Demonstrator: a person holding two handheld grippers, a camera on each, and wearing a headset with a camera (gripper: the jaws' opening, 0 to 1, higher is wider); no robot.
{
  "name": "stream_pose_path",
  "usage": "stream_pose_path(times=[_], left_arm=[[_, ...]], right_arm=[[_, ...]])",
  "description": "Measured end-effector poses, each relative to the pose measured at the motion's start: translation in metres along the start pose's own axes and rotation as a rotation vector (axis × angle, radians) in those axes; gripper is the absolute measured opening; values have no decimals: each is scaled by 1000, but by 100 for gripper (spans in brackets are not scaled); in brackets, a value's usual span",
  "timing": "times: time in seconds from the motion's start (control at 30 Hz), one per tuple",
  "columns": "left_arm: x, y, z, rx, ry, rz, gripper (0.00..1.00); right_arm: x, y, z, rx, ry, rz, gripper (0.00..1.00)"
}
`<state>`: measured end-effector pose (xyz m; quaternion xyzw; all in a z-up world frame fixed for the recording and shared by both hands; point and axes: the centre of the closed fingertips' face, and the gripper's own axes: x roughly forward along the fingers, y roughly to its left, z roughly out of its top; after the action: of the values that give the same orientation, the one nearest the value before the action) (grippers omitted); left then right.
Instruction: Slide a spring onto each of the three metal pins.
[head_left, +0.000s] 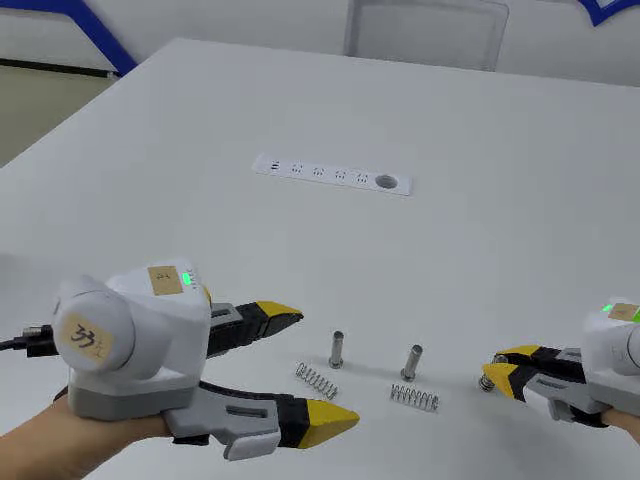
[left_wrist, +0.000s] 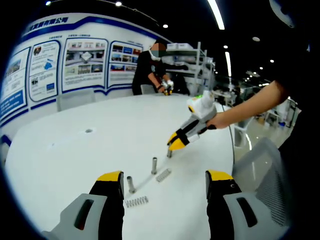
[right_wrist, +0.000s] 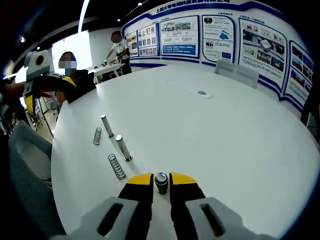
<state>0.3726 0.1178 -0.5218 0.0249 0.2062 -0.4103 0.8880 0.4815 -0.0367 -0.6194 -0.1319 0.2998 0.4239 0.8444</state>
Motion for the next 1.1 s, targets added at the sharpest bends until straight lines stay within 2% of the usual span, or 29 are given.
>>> stream_pose_path(times=[0.13, 0.2, 0.3, 0.43, 0.53, 0.57, 0.6, 0.63, 0.67, 0.73, 0.77, 0.9, 1.1], left_arm=[[0, -1, 0, 2, 2, 0, 68], [-1, -1, 0, 2, 0, 1, 68], [-2, 0, 0, 2, -1, 3, 68], [-2, 1, -1, -1, -1, 4, 68], [-2, 1, -2, -3, -3, 3, 68], [-2, 1, -3, -3, -1, 3, 68], [-2, 1, -3, -2, 2, 2, 68], [-2, 1, -4, -3, 3, 1, 68], [-3, 1, -4, -4, 3, 1, 68], [-4, 3, -6, -8, 3, 4, 68], [-5, 4, -7, -11, 3, 6, 68], [-5, 6, -9, -24, 4, 15, 68], [-4, 5, -12, -26, 9, 10, 68]], right_arm=[[-7, -3, 9, 19, -27, -10, 14], [-11, -4, 18, 34, -63, -16, 14], [-23, -8, 40, 49, -129, -51, 14], [-29, 6, 61, 32, -170, -11, 15], [-23, 31, 63, -56, -143, 58, 16], [-19, 45, 58, -110, -109, 93, 16], [-16, 53, 53, -155, -81, 110, 16], [-10, 58, 44, -247, -40, 116, 17], [-7, 62, 38, -303, -14, 120, 17], [1, 73, 24, -371, 36, 156, 17], [4, 76, 18, -361, 55, 174, 17], [15, 79, 4, -354, 94, 184, 18], [29, 81, -9, -340, 153, 209, 18]])
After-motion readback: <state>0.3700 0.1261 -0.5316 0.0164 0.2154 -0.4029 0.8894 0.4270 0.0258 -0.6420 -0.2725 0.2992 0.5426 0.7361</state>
